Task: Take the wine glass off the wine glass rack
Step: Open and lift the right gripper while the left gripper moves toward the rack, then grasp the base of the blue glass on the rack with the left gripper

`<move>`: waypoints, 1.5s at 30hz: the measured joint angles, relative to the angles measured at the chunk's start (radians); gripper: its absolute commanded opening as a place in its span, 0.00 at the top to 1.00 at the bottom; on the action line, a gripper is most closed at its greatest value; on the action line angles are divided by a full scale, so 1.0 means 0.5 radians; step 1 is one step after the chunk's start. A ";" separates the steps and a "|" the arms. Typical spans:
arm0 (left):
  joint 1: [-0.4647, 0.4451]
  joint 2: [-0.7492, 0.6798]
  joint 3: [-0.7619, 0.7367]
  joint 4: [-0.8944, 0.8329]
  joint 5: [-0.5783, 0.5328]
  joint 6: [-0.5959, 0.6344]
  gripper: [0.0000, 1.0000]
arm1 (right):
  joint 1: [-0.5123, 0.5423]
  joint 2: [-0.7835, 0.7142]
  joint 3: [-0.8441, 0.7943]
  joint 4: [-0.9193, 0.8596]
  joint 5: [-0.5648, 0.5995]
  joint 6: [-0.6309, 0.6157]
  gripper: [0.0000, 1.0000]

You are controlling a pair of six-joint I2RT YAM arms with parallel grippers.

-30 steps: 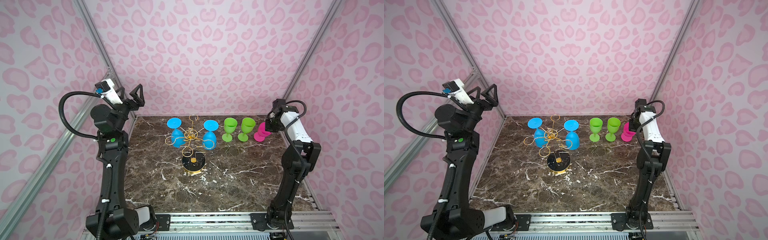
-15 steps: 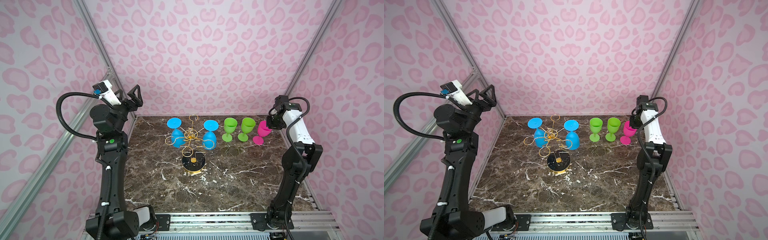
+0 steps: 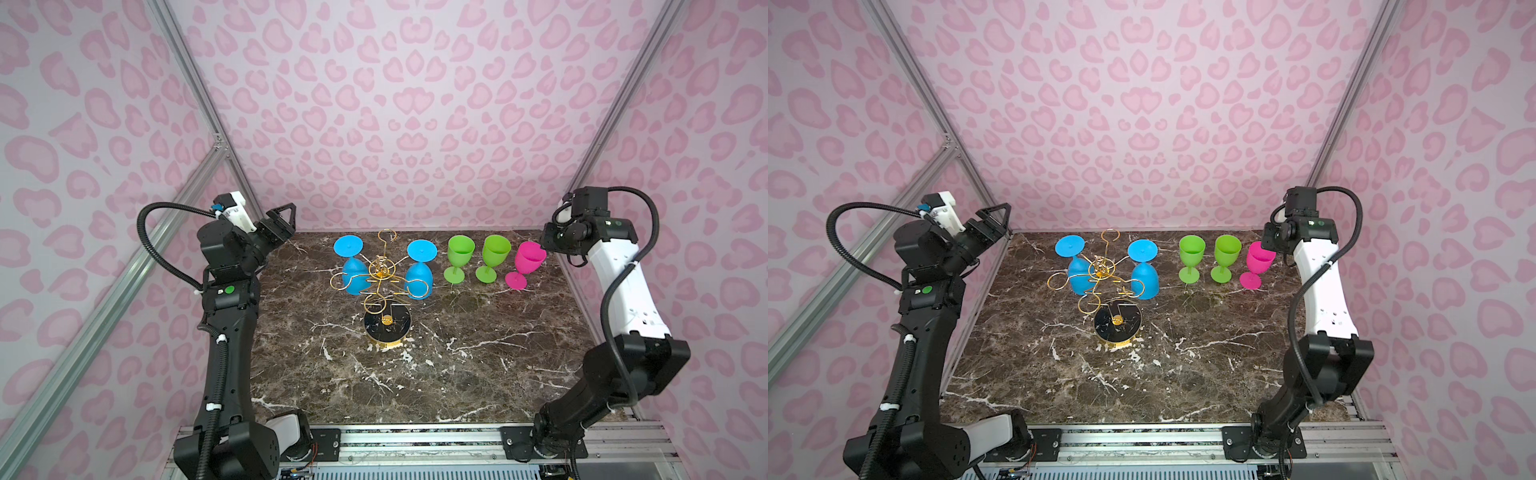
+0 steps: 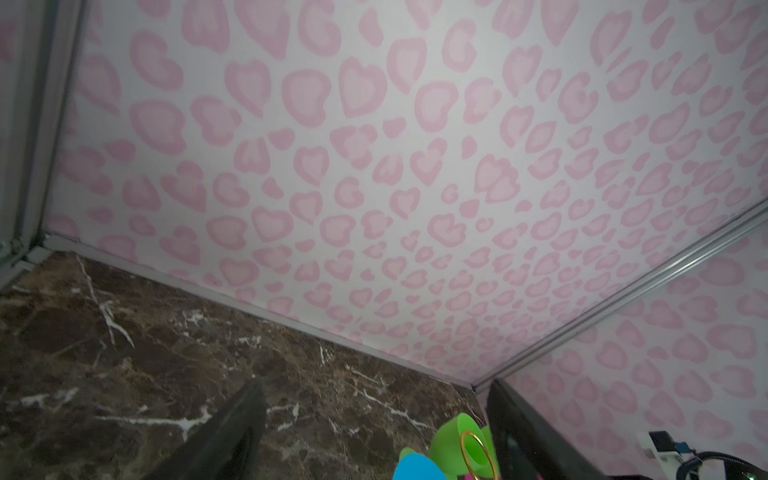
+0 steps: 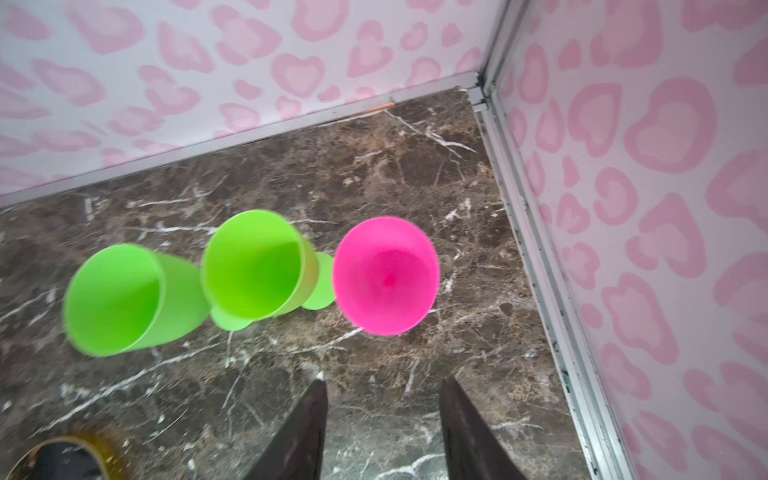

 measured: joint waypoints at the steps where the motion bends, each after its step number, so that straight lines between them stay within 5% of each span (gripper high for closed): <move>1: 0.000 0.005 -0.018 -0.030 0.063 -0.009 0.22 | 0.034 -0.106 -0.107 0.081 -0.028 0.004 0.43; 6: -0.002 0.000 -0.083 -0.170 0.351 -0.047 0.26 | 0.233 -0.605 -0.569 0.504 -0.124 0.052 0.31; 13: -0.006 -0.022 -0.113 -0.394 0.520 0.036 0.31 | 0.410 -0.757 -0.649 0.809 -0.327 0.130 0.12; 24: -0.114 0.050 -0.108 -0.534 0.600 0.090 0.38 | 0.717 -0.824 -0.718 0.996 -0.422 0.148 0.10; 45: -0.278 0.220 -0.049 -0.548 0.600 0.066 0.56 | 0.774 -0.875 -0.829 1.098 -0.504 0.252 0.09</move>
